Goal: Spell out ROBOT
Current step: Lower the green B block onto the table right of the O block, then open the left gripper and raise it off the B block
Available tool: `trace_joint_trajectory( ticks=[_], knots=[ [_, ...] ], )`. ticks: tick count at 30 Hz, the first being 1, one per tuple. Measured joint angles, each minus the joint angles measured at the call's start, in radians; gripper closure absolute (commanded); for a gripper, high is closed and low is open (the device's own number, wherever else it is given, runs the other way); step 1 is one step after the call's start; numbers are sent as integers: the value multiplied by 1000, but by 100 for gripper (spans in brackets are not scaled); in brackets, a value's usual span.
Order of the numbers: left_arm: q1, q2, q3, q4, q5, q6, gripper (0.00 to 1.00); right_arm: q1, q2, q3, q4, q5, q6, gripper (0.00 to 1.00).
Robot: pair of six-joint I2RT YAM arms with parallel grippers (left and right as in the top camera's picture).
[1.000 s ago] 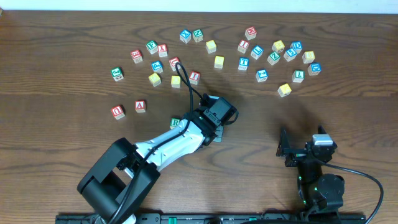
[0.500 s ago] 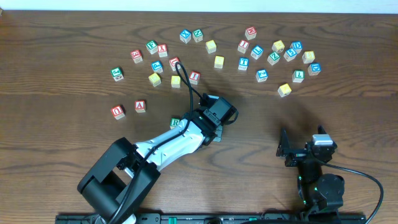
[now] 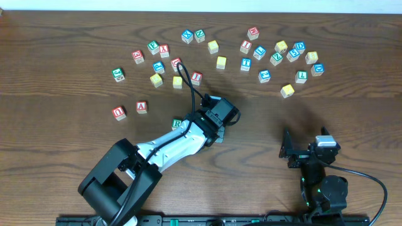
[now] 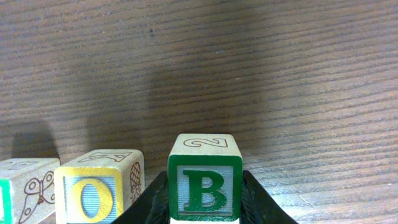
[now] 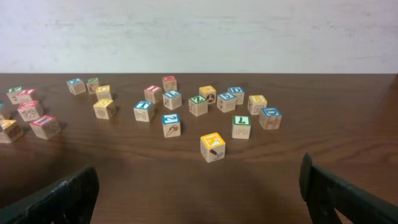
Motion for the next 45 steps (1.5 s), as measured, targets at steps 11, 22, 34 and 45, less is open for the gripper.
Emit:
trace_joint_trajectory(
  ticks=[11, 22, 34, 45],
  knots=[
    [0, 3, 0, 0, 0, -13, 54, 0, 0, 0, 0, 0, 0, 1],
    [0, 6, 0, 1, -1, -14, 52, 0, 0, 0, 0, 0, 0, 1],
    [7, 6, 0, 28, 0, 11, 51, 0, 0, 0, 0, 0, 0, 1],
    [84, -54, 43, 31, -2, 108, 45, 0, 0, 0, 0, 0, 0, 1]
  ],
)
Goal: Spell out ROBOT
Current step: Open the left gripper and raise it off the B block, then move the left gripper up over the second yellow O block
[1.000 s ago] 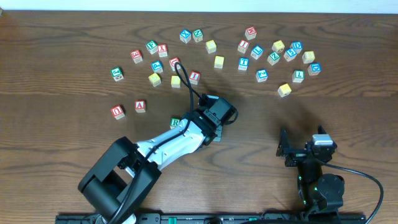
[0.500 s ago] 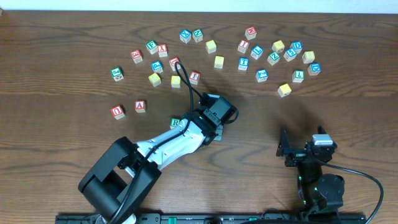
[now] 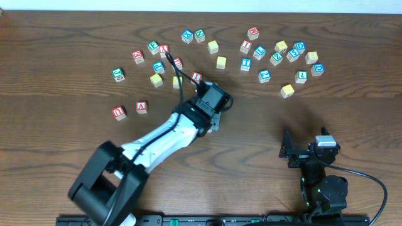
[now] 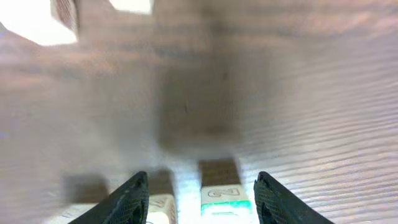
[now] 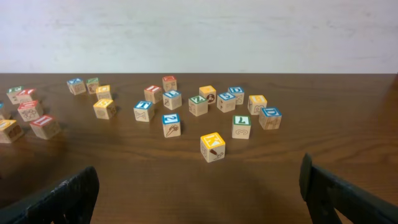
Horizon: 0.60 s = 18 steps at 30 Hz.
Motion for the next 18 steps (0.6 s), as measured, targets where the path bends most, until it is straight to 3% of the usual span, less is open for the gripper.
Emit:
trace_joint_trajectory(
  ticks=[18],
  knots=[
    [3, -243, 101, 0, -39, 120, 38, 0, 0, 0, 0, 0, 0, 1]
  ],
)
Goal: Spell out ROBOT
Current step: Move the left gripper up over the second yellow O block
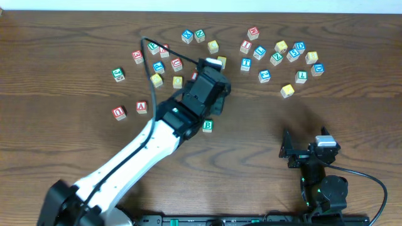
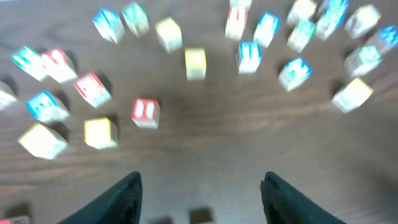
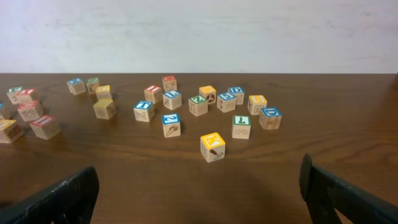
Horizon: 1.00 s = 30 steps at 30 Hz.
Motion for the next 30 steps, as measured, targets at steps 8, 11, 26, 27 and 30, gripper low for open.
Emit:
trace_joint_trajectory(
  ticks=[8, 11, 26, 27, 30],
  knots=[
    [18, -106, 6, -8, -89, 49, 36, 0, 0, 0, 0, 0, 0, 1],
    [65, -109, 6, -29, -102, 63, 36, 0, 0, 0, 0, 0, 0, 1],
    [385, -9, 179, -144, -19, 138, 37, 0, 0, 0, 0, 0, 0, 1],
    [389, 13, 216, -180, -14, 143, 37, 0, 0, 0, 0, 0, 0, 1],
    [391, 99, 321, -279, -3, 152, 36, 0, 1, 0, 0, 0, 0, 1]
  ],
)
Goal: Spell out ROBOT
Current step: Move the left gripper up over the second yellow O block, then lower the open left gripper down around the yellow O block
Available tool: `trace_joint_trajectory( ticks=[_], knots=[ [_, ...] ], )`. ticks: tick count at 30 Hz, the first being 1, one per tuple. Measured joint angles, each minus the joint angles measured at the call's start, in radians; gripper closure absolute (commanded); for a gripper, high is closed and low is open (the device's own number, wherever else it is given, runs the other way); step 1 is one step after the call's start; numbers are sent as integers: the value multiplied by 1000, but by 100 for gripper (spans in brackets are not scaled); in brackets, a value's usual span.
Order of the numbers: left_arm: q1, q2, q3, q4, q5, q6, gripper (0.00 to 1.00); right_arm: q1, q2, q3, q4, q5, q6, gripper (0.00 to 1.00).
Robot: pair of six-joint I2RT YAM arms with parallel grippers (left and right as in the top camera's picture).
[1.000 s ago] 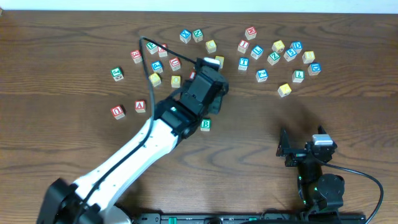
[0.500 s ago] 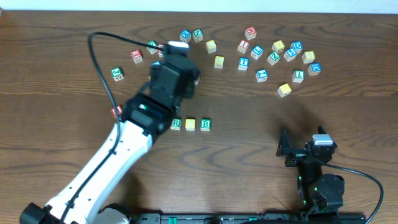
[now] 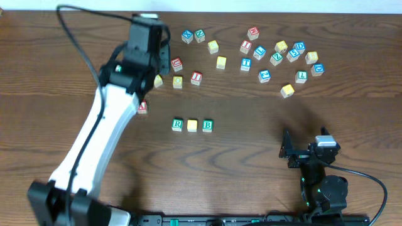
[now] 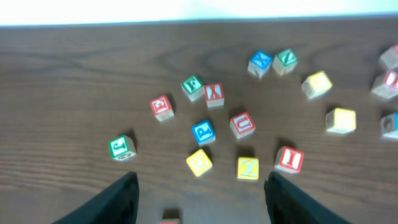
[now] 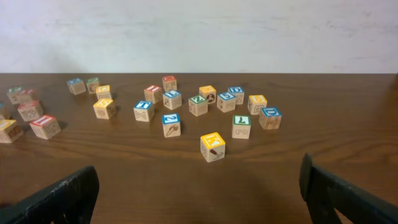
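Note:
Three blocks stand in a row in the middle of the table: green R, yellow O and green B. My left gripper hangs open and empty high over the left cluster of loose blocks. Its wrist view looks down on a second yellow O block, a red I block and a green F block, with the left gripper holding nothing. A blue T block lies in the right cluster. My right gripper rests open at the front right, the right gripper empty.
Loose letter blocks lie scattered across the far half of the table in a left and a right cluster. A red A block and a yellow block sit nearer. The left arm stretches diagonally over the table's left side.
My left gripper has gone from above the table's middle, just beyond the row, to the far left over the left cluster. The row now shows uncovered. The right arm is unchanged.
My left gripper was shut on the green B block, set beside the yellow O in the row. Then it was open and drawn back, with B left standing. Then it was raised over the middle blocks, and now hangs over the left cluster. The right arm stayed still.

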Motion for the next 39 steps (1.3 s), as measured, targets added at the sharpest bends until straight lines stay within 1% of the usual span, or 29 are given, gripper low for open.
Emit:
trace_joint_trajectory(
  ticks=[3, 9, 23, 33, 39],
  knots=[
    [0, 95, 72, -75, 4, 1, 35, 0, 0, 0, 0, 0, 0, 1],
    [0, 196, 86, -120, 39, -4, 35, 0, 0, 0, 0, 0, 0, 1],
    [0, 213, 92, -111, 128, -11, 35, 0, 0, 0, 0, 0, 0, 1],
    [0, 357, 97, -70, 146, -12, 35, 0, 0, 0, 0, 0, 0, 1],
    [0, 386, 97, -37, 159, -12, 35, 0, 0, 0, 0, 0, 0, 1]
  ],
)
